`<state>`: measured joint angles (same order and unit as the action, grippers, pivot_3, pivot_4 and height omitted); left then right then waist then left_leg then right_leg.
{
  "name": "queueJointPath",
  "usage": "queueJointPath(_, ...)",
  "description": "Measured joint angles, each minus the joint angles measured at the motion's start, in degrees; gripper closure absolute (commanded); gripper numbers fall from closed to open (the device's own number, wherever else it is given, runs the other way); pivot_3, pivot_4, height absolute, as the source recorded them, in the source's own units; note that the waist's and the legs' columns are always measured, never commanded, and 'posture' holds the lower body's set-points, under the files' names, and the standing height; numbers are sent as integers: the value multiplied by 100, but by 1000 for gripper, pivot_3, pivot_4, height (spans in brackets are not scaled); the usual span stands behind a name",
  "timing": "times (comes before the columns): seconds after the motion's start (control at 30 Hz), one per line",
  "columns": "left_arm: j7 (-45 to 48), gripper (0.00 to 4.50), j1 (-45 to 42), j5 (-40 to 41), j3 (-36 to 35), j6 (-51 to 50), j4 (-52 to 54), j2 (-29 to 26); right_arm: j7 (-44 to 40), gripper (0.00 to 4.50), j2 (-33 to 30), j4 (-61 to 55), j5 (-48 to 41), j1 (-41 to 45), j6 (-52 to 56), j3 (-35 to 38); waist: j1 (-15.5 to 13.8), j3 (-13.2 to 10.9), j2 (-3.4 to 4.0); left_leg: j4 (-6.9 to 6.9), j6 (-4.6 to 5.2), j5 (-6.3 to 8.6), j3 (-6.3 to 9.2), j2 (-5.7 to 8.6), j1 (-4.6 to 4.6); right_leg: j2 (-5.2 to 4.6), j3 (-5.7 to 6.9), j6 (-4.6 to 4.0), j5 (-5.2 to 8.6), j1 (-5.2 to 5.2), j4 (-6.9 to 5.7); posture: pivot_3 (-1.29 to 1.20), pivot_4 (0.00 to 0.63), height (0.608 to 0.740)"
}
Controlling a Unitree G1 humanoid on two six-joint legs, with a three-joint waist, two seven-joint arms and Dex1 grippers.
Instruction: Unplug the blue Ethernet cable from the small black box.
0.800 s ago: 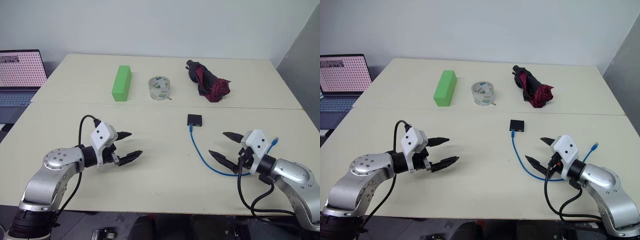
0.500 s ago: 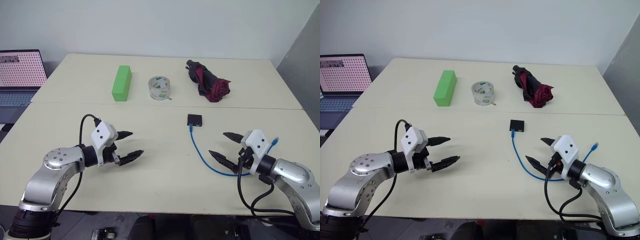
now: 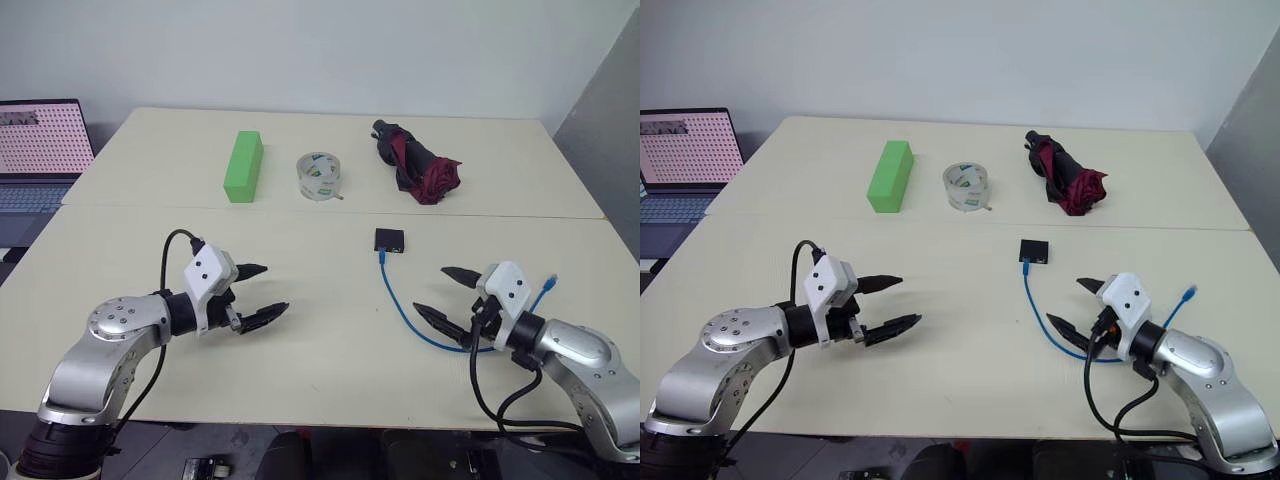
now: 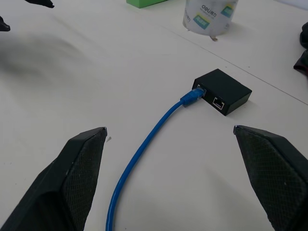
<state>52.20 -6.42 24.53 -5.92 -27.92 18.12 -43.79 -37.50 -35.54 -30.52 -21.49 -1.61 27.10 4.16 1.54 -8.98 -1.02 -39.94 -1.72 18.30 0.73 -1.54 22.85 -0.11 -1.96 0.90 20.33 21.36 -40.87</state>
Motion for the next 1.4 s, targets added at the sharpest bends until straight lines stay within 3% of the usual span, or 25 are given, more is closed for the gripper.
queueJointPath(0.43, 157, 24, -108, -10, 189, -12, -9, 1, 369, 25, 188, 11, 277, -70, 123, -225, 0, 0, 0, 0, -2, -1, 0, 0, -1, 1, -1, 0, 0, 1, -1, 0, 150, 740)
queueJointPath(0.73, 239, 24, -366, 20, 455, -75, 19, 39, 1848, 25, 1812, 1078, 1403, 780, 207, -1418, 8, -1, 1, 0, -17, -9, -3, -1, 1, 4, -5, 0, 0, 8, -6, 0, 150, 740)
queueJointPath(0.87, 232, 24, -475, 22, 526, -95, 13, 108, 2417, 25, 2462, 1782, 1793, 1190, 153, -1606, 9, -1, 1, 0, -17, -10, -2, 0, 1, 4, -5, 0, 0, 8, -6, 0, 150, 740)
queueJointPath(0.97, 227, 0, -498, 23, 562, -135, 9, 131, 2752, 482, 2719, 2165, 2014, 1373, -38, -1650, 13, -1, 2, 0, -17, -10, -2, -1, 1, 4, -4, 0, 0, 9, -8, 0, 150, 740)
queueJointPath(1.4, 165, 0, -491, -61, 595, -115, -3, 250, 3084, 3661, 3194, 3116, 2274, 1902, -510, -1554, 26, 0, 2, 1, -17, -10, -2, -1, -2, 4, -4, 0, 0, 10, -12, 0, 150, 740)
